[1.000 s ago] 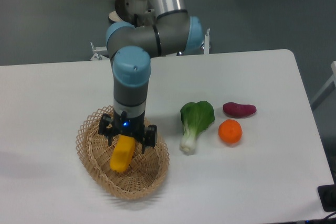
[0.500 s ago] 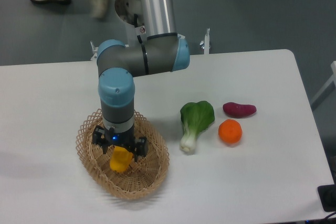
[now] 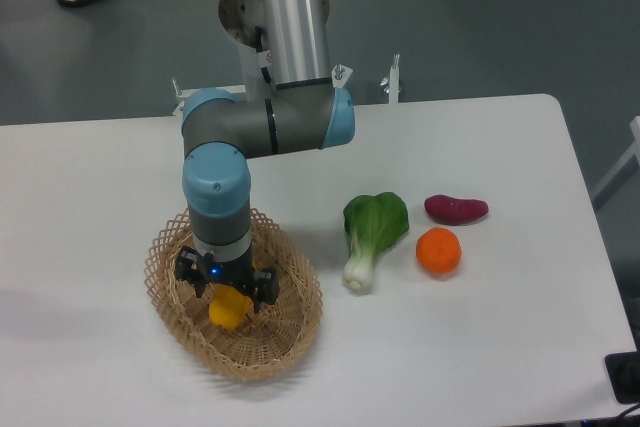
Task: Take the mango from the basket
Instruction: 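Lower the gripper onto the yellow mango and close on it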
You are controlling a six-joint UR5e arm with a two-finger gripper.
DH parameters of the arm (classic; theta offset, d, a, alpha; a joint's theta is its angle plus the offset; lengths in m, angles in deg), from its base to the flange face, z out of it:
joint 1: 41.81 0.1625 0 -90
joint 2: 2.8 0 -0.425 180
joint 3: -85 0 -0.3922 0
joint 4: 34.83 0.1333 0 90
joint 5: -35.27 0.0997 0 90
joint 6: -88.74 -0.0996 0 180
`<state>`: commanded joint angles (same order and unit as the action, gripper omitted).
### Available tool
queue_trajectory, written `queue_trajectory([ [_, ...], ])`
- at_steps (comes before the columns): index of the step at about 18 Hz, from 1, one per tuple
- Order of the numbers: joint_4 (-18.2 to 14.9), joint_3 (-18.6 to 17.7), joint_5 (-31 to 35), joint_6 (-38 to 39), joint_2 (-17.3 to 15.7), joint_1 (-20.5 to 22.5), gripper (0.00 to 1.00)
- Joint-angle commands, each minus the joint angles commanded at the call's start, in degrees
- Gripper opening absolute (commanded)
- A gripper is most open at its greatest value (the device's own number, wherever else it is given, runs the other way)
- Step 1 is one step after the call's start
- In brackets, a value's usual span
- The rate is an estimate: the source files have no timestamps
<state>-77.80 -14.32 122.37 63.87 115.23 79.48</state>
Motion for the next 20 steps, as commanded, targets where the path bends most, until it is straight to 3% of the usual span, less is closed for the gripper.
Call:
queue_trajectory([
  [10, 0.1, -0.5, 1.6, 0.5, 0.5, -0.6, 1.00],
  [17, 0.1, -0.6, 1.8, 0.4, 0.4, -1.0, 0.73],
  [20, 0.1, -0.6, 1.8, 0.2, 0.4, -1.0, 0.66],
])
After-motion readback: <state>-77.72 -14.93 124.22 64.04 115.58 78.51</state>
